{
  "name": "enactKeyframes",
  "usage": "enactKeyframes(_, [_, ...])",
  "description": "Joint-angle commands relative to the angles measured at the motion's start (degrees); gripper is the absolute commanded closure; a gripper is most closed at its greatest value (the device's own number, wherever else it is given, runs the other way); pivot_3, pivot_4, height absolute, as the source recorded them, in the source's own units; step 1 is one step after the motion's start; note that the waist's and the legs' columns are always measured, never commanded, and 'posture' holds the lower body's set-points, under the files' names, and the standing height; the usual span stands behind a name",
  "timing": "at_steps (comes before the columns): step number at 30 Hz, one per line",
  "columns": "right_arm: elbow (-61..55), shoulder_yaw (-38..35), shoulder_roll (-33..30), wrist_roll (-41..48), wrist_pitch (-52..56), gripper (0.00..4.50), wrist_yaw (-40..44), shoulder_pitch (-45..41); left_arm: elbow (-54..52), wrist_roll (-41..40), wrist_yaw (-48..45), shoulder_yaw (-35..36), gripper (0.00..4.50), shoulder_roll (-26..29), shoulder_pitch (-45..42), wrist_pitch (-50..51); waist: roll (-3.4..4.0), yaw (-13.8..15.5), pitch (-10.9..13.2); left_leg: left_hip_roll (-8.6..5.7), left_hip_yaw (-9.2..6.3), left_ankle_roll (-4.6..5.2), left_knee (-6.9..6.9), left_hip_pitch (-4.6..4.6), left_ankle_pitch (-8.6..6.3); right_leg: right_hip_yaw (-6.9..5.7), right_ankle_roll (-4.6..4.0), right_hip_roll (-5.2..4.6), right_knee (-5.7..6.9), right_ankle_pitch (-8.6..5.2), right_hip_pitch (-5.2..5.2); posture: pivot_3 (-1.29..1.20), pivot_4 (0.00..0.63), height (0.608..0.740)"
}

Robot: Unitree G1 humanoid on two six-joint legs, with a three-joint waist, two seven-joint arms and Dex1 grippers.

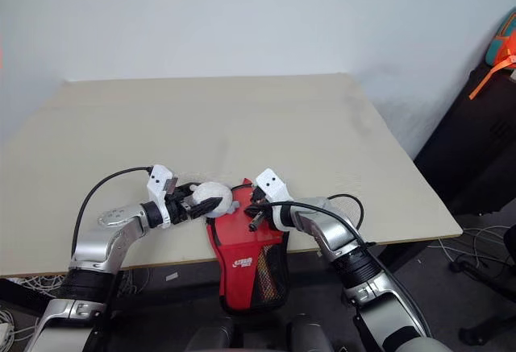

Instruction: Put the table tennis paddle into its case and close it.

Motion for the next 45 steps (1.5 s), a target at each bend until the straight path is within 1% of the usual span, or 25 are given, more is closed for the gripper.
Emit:
enactKeyframes(1, [0.64,0.36,0.26,-1.3,-1.23,4.46,0.32,-0.88,1.22,0.88,-0.29,0.29,0.0,0.59,1.01,0.52,0.03,-0.02,-0.07,0.0,0.0,0.0,0.0,0.01,0.0,0.0,0.0,0.0,0.0,0.0,0.0,0.0,0.0,0.739])
enactKeyframes(4, [1.52,0.14,0.89,-1.8,-1.33,4.46,0.03,-1.15,1.21,-0.17,-0.91,0.88,0.0,0.33,1.22,1.71,0.08,-0.06,-0.19,0.01,0.0,0.0,-0.02,0.03,0.0,0.0,0.0,0.01,0.0,0.0,0.0,0.0,0.0,0.739])
enactKeyframes(7, [1.88,-0.03,1.28,-2.14,-1.31,4.5,0.08,-1.28,1.46,-1.02,-1.22,1.61,0.55,0.03,1.08,2.4,0.08,-0.06,-0.3,0.02,0.0,0.0,-0.02,0.03,0.0,0.0,0.0,0.03,0.0,0.0,0.01,0.0,0.0,0.739])
enactKeyframes(10, [2.22,-0.09,1.48,-2.4,-1.41,4.5,0.23,-1.33,1.43,-2.2,-1.51,2.22,1.56,-0.27,0.83,3.41,0.09,-0.07,-0.35,0.03,0.0,0.0,-0.02,0.04,0.0,0.0,0.0,0.03,0.01,0.0,0.01,0.0,0.0,0.739])
enactKeyframes(12, [2.39,-0.1,1.56,-2.54,-1.4,4.5,0.32,-1.42,1.53,-2.94,-1.31,2.76,2.16,-0.51,0.51,3.95,0.1,-0.07,-0.36,0.03,-0.01,0.0,-0.02,0.04,0.0,0.0,-0.01,0.03,0.01,0.0,0.01,0.0,0.0,0.739])
enactKeyframes(13, [2.48,-0.09,1.6,-2.61,-1.39,4.5,0.36,-1.45,1.59,-3.3,-1.17,3.11,2.55,-0.69,0.3,4.27,0.1,-0.07,-0.36,0.03,-0.01,0.0,-0.02,0.04,0.0,0.0,-0.01,0.03,0.01,0.0,0.01,0.0,0.0,0.739])
enactKeyframes(14, [2.58,-0.1,1.65,-2.67,-1.38,4.5,0.39,-1.49,1.75,-3.52,-0.9,3.49,2.83,-0.88,0.02,4.58,0.1,-0.07,-0.36,0.03,-0.01,0.0,-0.02,0.04,0.0,0.0,-0.01,0.03,0.01,0.0,0.01,0.0,0.0,0.739])
enactKeyframes(17, [2.86,-0.06,1.75,-2.74,-1.48,4.5,0.48,-1.52,2.24,-3.63,-0.48,4.18,3.54,-1.2,-0.66,4.91,0.09,-0.07,-0.37,0.03,-0.01,0.0,-0.02,0.04,0.0,0.0,-0.01,0.04,0.01,0.0,0.01,0.0,0.0,0.739])
enactKeyframes(19, [3.01,-0.01,1.84,-2.76,-1.64,4.5,0.49,-1.49,2.6,-3.61,-0.01,4.65,3.83,-1.23,-1.25,4.72,0.1,-0.06,-0.37,0.03,0.0,0.0,-0.02,0.04,0.0,0.0,-0.01,0.04,0.01,0.0,0.02,0.0,0.0,0.739])
enactKeyframes(20, [3.28,0.03,1.89,-2.82,-1.88,4.5,0.53,-1.47,3.16,-3.31,0.56,4.92,3.89,-1.17,-1.82,4.29,0.1,-0.06,-0.37,0.03,-0.01,-0.01,-0.02,0.04,0.0,0.0,-0.01,0.04,0.01,0.0,0.02,0.0,0.0,0.739])
enactKeyframes(32, [5.49,0.6,2.5,-3.62,-4.47,4.5,2.27,-1.82,10.96,-2.36,4.67,8.21,3.89,0.03,-9.16,2.8,0.09,-0.1,-0.37,0.03,-0.03,-0.01,-0.01,0.03,0.0,0.0,-0.01,0.09,0.05,0.0,-0.01,0.0,0.0,0.739])
enactKeyframes(41, [5.74,1.66,2.46,-4.86,-5.42,4.5,4.27,-1.65,12.71,-1.6,5.02,7.78,3.89,-0.67,-10.57,1.92,0.09,-0.11,-0.37,0.04,-0.03,-0.01,-0.01,0.02,0.0,0.0,-0.01,0.1,0.07,0.0,-0.03,0.0,0.0,0.739])
enactKeyframes(45, [5.22,2.1,2.26,-5.05,-5.33,4.5,5.08,-1.43,15.38,-0.76,5.18,7.24,3.89,-1.15,-12.52,0.5,0.09,-0.1,-0.37,0.04,-0.03,-0.01,-0.01,0.03,0.0,0.0,-0.01,0.1,0.08,0.01,-0.02,0.0,0.0,0.739])
